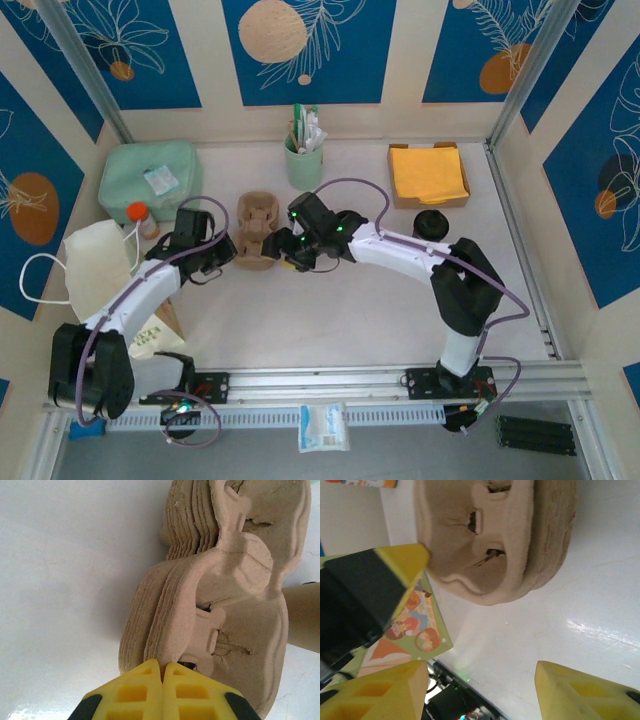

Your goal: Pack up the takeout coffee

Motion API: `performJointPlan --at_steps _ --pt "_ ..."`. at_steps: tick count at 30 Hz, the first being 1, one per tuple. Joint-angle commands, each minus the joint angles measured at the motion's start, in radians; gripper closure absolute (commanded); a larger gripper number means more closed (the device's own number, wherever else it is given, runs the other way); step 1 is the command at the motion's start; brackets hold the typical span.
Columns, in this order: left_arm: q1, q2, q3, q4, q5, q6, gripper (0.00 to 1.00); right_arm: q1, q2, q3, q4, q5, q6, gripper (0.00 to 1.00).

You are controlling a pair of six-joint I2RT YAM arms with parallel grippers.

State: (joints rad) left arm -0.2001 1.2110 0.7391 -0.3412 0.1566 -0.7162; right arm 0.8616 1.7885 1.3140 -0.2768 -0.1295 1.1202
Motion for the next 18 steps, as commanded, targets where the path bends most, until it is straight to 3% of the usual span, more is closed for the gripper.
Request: performJointPlan --at_steps 1,18 --pt "0.01 -0.027 -0.019 0.032 0.027 -0.028 0.97 0.011 0.026 -0.006 0.042 0.042 0.059 0.43" --pt "0.011 -0.054 -0.034 0.029 0.035 -0.031 0.97 0.017 0.113 0.066 0.056 0.051 0.058 0.6"
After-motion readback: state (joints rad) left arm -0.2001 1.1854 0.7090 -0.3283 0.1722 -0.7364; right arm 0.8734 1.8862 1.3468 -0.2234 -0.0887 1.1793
